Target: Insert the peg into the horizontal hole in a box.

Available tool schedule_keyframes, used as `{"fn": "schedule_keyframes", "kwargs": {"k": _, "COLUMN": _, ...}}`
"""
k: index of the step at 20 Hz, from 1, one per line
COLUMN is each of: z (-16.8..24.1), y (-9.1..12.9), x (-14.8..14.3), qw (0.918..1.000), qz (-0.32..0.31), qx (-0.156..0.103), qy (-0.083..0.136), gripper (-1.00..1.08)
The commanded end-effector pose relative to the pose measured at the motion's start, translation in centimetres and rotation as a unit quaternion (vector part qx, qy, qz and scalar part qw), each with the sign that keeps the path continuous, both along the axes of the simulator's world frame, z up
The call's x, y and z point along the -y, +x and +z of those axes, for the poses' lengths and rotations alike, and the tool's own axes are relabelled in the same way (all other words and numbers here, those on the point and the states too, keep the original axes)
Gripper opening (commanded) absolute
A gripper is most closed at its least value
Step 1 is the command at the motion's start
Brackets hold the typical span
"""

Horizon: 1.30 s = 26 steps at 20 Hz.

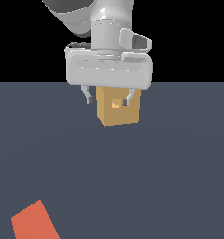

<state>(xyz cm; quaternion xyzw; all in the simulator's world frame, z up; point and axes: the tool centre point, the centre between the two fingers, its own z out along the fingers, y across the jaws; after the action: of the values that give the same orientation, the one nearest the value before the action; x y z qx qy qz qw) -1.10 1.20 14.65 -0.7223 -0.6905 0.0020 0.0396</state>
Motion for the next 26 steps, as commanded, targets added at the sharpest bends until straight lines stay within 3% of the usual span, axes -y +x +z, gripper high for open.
{"fn": "schedule_keyframes", "kwargs": {"k": 1, "z": 0.0, "y": 0.0, "x": 0.0, "qw": 1.0, "qz": 0.0, "qx": 0.0, "qy": 0.0, "gripper": 1.0}}
{"fn": "schedule_keyframes", "kwargs": {"k": 13, "z": -0.6, "y": -1.1, "x": 2.0, "qw": 0.9995, "qz": 0.033, "qx": 0.003, "qy": -0.001, "gripper": 1.0}}
{"fn": "schedule_keyframes", "kwargs": {"k": 26, "z": -2.5, "y": -3.4, "x": 8.6, "qw": 0.9911, "qz": 0.132, "qx": 0.011, "qy": -0.004, "gripper": 1.0}}
